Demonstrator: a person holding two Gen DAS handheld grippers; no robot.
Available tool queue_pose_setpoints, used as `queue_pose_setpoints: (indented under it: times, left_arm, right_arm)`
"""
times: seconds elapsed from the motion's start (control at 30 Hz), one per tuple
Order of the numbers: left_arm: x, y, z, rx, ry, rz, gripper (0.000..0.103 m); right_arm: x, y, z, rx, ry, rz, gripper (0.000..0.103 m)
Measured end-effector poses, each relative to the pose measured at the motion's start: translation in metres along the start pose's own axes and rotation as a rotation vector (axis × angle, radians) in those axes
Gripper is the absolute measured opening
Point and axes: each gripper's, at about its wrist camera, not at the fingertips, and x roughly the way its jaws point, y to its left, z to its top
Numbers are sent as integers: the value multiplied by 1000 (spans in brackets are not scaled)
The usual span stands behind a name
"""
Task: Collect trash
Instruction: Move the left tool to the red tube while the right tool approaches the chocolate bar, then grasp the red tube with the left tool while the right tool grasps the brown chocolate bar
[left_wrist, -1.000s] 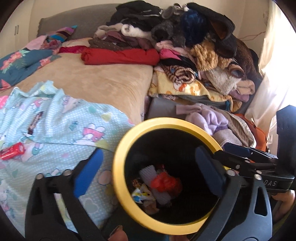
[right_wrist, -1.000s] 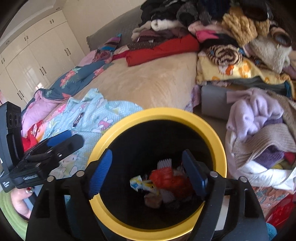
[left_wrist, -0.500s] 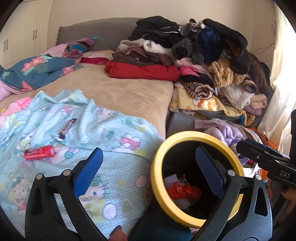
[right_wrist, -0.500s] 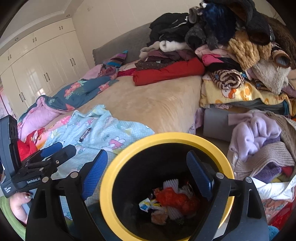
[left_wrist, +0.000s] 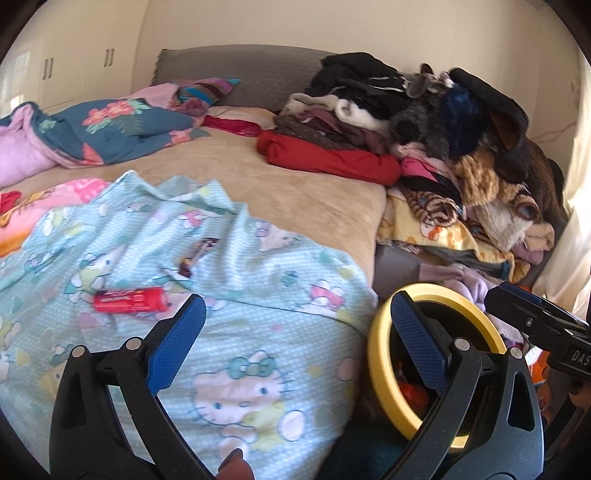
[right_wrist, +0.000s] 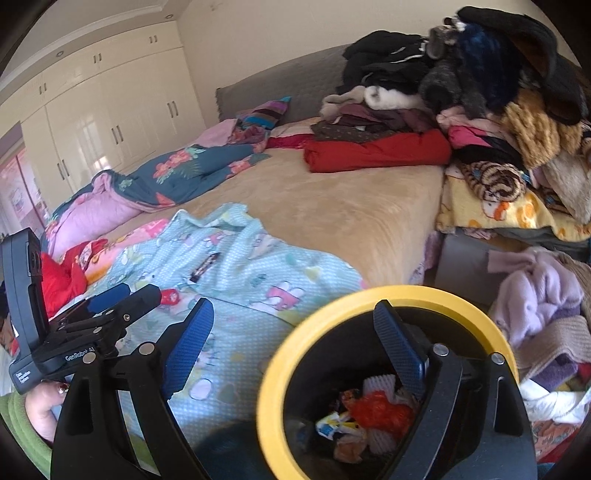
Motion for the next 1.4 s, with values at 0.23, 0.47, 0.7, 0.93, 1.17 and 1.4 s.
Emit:
queue_pose_setpoints:
  times: [0.23,0.47,0.7,0.93,1.17,1.4]
  left_arm:
    - [-2,47,2,-81,-10,51,92]
    - [5,103,-5,-211,24,85,92]
    - [19,148,-21,-331,73,95,89]
    - [40,181,-31,-443,122,69,68]
    - [62,200,-35,-531,151,6,65]
    - [78,211,-35,-597,162,-33,63]
  right_arm:
    - [29,33,12,-27,24,52,86]
    - [72,64,25,-52,67,99,86]
    - [128,85,33,-62,127,133,86]
    - [193,101,40,-49,220,175,79]
    - [256,118,45,-7,324,237,62]
    - [305,123,46,53,410,248,53]
